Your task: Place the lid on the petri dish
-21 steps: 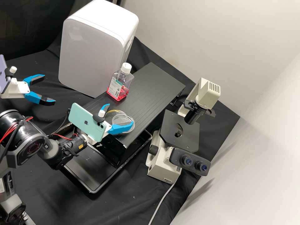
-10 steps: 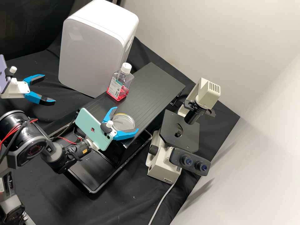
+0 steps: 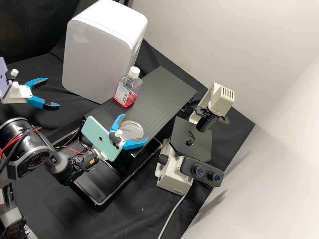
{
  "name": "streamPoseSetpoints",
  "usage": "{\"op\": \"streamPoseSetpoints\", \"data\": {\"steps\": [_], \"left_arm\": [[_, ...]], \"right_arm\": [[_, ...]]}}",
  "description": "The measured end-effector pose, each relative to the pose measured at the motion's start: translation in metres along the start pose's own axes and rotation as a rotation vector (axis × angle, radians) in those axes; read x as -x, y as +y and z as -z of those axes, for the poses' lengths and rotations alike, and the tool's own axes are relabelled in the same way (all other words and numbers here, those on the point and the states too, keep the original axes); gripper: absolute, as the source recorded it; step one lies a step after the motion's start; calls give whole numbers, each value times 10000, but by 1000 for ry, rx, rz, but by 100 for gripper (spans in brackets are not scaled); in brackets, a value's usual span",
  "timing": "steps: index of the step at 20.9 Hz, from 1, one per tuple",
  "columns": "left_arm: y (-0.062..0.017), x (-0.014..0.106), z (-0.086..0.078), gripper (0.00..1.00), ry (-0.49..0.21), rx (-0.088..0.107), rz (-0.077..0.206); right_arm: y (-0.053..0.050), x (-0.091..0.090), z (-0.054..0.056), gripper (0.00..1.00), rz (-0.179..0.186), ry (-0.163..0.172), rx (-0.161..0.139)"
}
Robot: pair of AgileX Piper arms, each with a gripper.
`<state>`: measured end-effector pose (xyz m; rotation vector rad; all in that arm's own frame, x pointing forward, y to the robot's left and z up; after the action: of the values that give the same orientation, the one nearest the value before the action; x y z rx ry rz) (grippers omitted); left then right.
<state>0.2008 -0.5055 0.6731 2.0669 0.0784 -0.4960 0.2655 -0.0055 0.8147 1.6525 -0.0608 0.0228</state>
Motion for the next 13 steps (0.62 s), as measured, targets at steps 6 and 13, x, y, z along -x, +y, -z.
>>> {"op": "streamPoseSetpoints", "data": {"steps": [6,13], "left_arm": [[0,0,0,100,0,0,0],[1,-1,2,100,1,0,0]], "right_arm": [[57,-27,9,0,22,-11,-40],[99,-63,22,0,22,-21,-75]]}}
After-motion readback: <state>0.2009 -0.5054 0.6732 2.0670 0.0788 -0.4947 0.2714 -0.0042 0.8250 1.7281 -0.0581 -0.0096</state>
